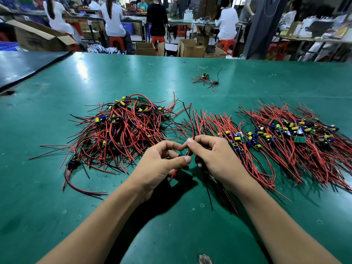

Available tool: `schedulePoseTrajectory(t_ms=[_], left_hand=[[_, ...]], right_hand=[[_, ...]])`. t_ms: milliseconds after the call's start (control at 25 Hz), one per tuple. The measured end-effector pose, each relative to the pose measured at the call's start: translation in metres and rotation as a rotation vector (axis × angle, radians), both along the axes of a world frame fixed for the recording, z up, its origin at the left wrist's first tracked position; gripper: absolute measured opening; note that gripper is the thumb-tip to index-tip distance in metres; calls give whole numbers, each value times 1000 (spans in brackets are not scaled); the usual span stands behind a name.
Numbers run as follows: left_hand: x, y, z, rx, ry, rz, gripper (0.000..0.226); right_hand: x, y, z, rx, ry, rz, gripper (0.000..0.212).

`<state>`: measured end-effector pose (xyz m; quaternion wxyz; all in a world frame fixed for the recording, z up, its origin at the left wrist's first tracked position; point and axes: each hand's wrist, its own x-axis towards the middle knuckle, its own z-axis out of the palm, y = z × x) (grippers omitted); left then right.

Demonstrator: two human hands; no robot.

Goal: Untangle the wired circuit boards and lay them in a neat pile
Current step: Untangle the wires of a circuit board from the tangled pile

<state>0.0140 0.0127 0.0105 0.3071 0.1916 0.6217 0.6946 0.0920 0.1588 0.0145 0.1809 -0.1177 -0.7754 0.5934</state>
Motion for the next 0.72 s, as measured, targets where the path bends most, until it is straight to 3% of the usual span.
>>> schedulePoseTrajectory(t_ms=[280, 360, 480, 720], left_hand=[[0, -3, 4, 5, -81, -77, 10], [0, -4, 5, 6, -89, -88, 6], [1, -2, 2, -36, 14, -29, 11], [6, 2, 0, -41, 119, 57, 10]], right_hand=[[-1, 9, 1, -257, 7, 16, 26], [0, 8, 2, -283, 8, 89, 17], [1, 6, 2, -207, -10, 137, 14], [1, 2, 0, 55, -38, 20, 23]])
